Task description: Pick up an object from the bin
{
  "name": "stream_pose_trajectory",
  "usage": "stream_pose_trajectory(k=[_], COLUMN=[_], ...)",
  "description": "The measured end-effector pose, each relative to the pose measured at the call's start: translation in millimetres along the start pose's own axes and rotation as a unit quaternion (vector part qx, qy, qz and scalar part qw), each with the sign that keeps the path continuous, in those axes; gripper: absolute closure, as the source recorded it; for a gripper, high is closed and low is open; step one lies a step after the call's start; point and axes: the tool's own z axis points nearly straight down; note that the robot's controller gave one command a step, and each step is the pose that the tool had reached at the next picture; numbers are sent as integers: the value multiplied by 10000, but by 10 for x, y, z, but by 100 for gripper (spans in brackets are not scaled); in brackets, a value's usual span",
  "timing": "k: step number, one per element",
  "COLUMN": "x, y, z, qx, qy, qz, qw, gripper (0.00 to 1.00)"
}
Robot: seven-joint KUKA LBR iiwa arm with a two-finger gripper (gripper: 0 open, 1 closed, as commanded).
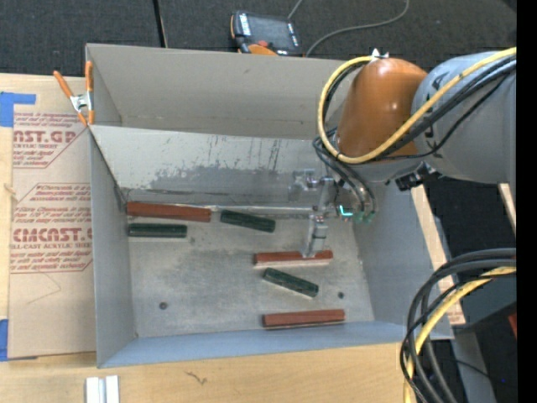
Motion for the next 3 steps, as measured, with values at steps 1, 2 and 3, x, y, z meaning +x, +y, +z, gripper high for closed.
stream_pose_trajectory(k=[1,2,3], x=[587,550,-31], y=[-83,-83,-100], z=[905,860,-515], qx=[-3,-1,11], qy=[20,-28,-82], qz=[163,159,-550], qw=[9999,9999,9984], gripper=[0,100,100])
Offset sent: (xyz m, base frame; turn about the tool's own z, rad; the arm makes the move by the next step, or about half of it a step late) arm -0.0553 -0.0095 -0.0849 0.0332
